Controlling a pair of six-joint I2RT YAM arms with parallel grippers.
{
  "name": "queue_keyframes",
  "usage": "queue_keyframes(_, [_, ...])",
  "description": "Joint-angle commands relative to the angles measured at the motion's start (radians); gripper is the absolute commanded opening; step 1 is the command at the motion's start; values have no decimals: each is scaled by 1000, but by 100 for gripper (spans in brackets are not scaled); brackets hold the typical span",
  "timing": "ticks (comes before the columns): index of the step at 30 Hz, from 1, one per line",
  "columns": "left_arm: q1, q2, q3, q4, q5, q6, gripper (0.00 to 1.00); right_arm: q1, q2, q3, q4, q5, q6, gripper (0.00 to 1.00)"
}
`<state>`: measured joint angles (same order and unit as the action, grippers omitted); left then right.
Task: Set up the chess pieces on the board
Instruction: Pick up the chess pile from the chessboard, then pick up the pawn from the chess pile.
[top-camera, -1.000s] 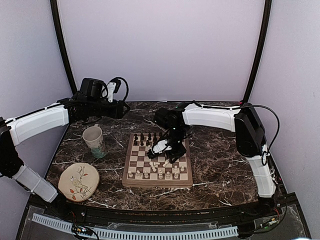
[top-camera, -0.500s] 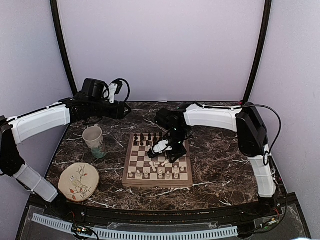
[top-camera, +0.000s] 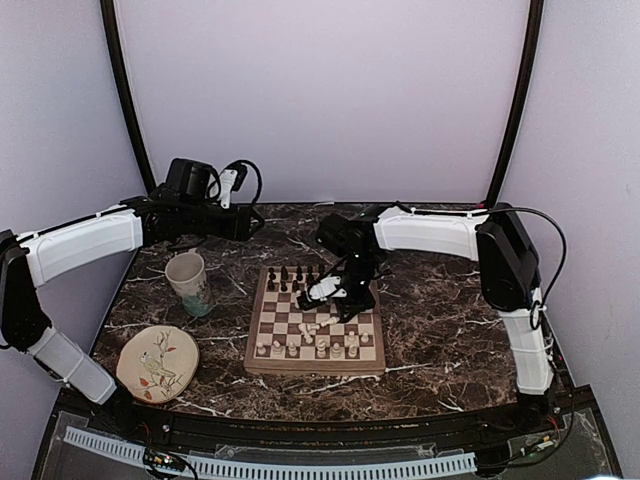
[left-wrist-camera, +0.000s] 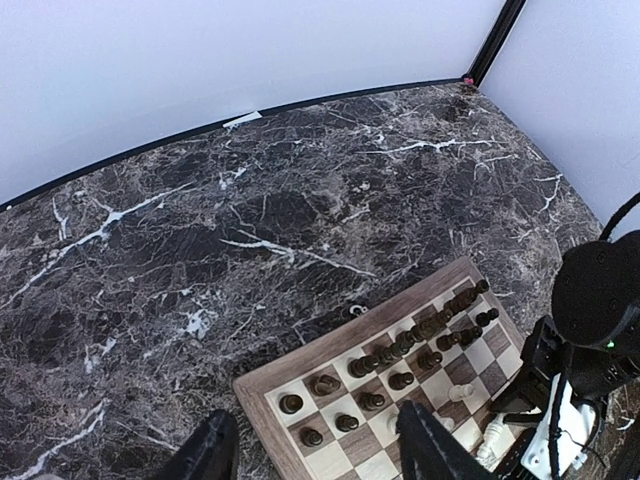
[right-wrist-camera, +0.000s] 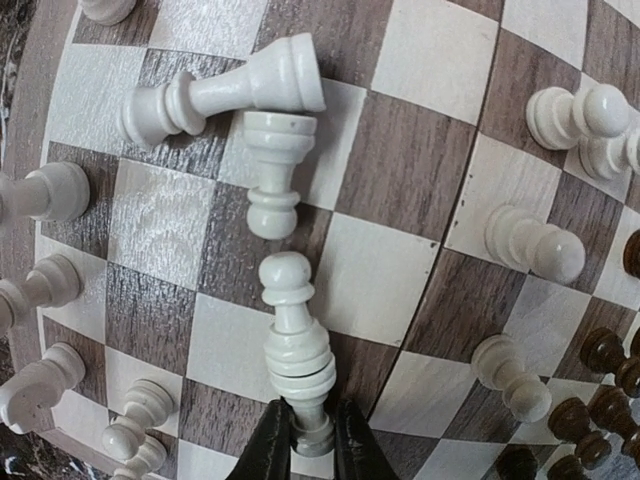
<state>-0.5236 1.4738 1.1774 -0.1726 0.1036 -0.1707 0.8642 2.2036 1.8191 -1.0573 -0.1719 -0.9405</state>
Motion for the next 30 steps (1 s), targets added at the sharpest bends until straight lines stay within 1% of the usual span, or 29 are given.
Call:
queue_keyframes(1, [2, -15, 18, 39, 67, -34, 55, -43, -91, -20, -1, -82, 63, 14])
queue_keyframes(4, [1, -25, 21, 69, 127, -70, 52, -68, -172, -68, 57, -137, 114, 14])
queue_keyframes(8, [1, -34, 9, 94, 201, -138, 50, -112, -274, -151, 155, -211, 208, 13])
queue_keyframes(10, [0, -44, -33, 140, 253, -197, 50, -140, -313, -192, 195, -264, 253, 13])
queue_keyframes(13, [-22, -75, -143, 254, 324, -300, 49, -174, -376, -268, 273, -330, 330, 13])
queue_keyframes(17, [-103, -92, -224, 383, 335, -361, 49, -184, -454, -365, 371, -359, 402, 13])
queue_keyframes(19, [-165, -70, -228, 425, 354, -370, 49, -187, -488, -412, 410, -365, 428, 13])
queue_keyframes(23, [-247, -6, -210, 470, 369, -406, 49, -190, -538, -472, 453, -392, 451, 13])
queue_keyframes(26, [-284, 42, -189, 496, 367, -425, 49, -191, -581, -523, 497, -401, 461, 13])
queue_keyframes(30, [-315, 100, -141, 486, 363, -433, 49, -191, -601, -569, 523, -409, 461, 13])
